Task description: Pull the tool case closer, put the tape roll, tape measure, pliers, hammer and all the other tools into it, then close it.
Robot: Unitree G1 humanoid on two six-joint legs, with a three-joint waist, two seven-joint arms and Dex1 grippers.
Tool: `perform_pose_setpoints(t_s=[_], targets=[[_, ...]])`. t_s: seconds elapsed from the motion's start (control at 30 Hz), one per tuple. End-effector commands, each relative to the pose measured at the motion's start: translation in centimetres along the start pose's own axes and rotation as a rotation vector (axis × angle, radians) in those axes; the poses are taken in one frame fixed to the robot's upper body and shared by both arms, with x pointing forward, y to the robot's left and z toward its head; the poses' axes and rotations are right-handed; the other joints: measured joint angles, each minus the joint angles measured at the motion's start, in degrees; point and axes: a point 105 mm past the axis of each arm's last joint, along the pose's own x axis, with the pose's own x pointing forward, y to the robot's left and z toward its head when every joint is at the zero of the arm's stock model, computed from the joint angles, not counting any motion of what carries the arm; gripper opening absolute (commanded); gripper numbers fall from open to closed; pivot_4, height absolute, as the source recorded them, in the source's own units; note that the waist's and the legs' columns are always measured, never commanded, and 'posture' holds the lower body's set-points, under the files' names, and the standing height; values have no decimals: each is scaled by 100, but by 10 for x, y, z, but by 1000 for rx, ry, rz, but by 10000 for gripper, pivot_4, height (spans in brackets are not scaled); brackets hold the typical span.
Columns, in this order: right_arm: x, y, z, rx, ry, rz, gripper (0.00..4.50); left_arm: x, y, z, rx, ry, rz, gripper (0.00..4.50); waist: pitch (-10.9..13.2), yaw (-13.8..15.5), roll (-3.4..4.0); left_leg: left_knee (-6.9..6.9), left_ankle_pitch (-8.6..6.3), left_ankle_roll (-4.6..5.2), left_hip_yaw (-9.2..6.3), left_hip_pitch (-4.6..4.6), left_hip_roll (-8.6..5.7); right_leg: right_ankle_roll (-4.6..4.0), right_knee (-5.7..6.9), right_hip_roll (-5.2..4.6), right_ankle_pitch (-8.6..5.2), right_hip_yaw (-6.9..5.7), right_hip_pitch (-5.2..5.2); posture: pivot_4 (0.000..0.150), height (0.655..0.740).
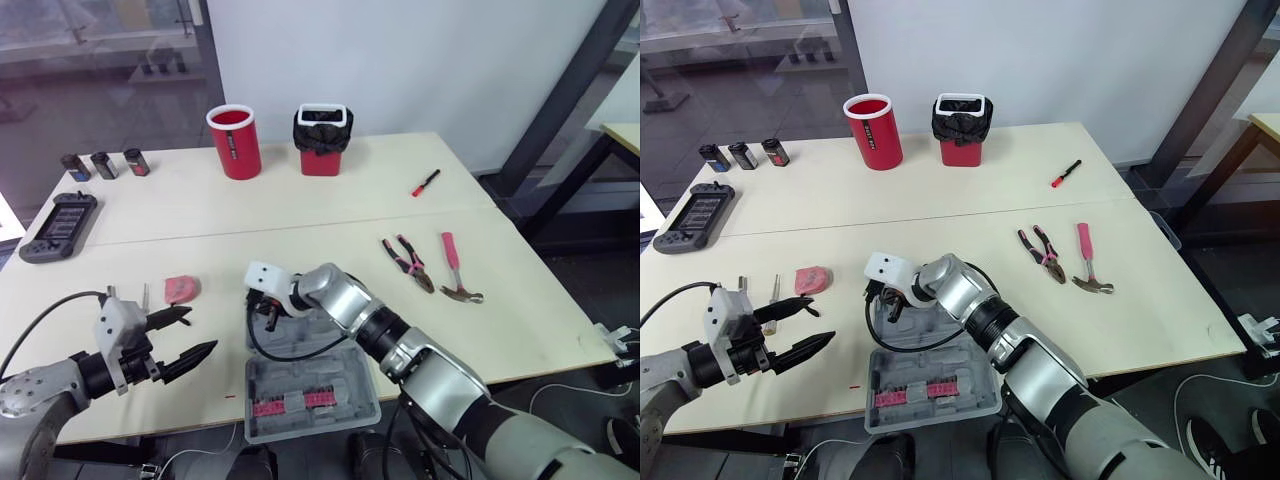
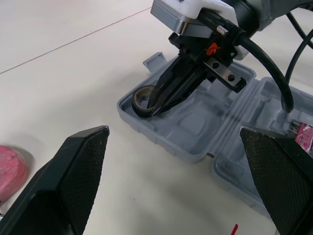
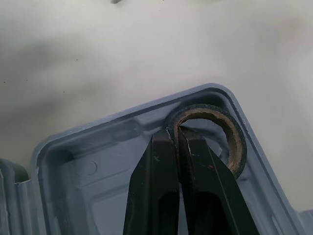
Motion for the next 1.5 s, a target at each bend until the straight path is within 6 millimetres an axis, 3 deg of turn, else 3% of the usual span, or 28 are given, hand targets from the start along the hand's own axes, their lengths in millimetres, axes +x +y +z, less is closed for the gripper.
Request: perform_pose_setpoints(t_s=[0.03, 0.13, 0.23, 0.63, 1.13, 1.2, 1.5], targets=[[0, 4, 19, -23, -59, 10, 544, 1, -1, 4, 21, -19, -9, 45000, 0, 0, 0, 0, 0, 0, 0, 0, 0, 0, 0, 0, 0, 0, 0, 1500, 7387], [0, 5, 22, -33, -71, 11, 9234, 1, -1, 4, 20, -20, -9, 45000, 0, 1, 0, 0, 0, 0, 0, 0, 0, 0, 0, 0, 0, 0, 0, 1500, 7387], [-2, 4, 26, -37, -85, 11, 23348, 1, -1, 4, 20, -22, -10, 45000, 0, 1, 0, 0, 0, 0, 0, 0, 0, 0, 0, 0, 0, 0, 0, 1500, 7387], [-28, -5, 28, 71, -214, -22, 23348, 2, 0, 1, 19, -22, -13, 45000, 0, 7, -1, 0, 0, 0, 0, -1, 0, 0, 0, 0, 0, 0, 0, 1500, 7387], [-26, -10, 18, 128, -409, -150, 23348, 7, 3, 1, 21, -21, -23, 45000, -1, 1, -1, 0, 0, 0, 0, 0, 0, 1, 1, 1, 0, 0, 0, 1500, 7387], [-24, -9, 16, 121, -400, -143, 18121, 7, 4, 1, 22, -21, -24, 45000, 0, 3, -1, 0, 0, 0, 0, 0, 0, 1, 1, 1, 0, 0, 0, 1500, 7387], [-21, -2, 14, 102, -387, -115, 18121, 6, 4, 0, 24, -17, -21, 45000, 0, 4, -1, 0, 0, 0, 0, 0, 1, 1, 1, 1, 0, 0, 0, 1500, 7387]])
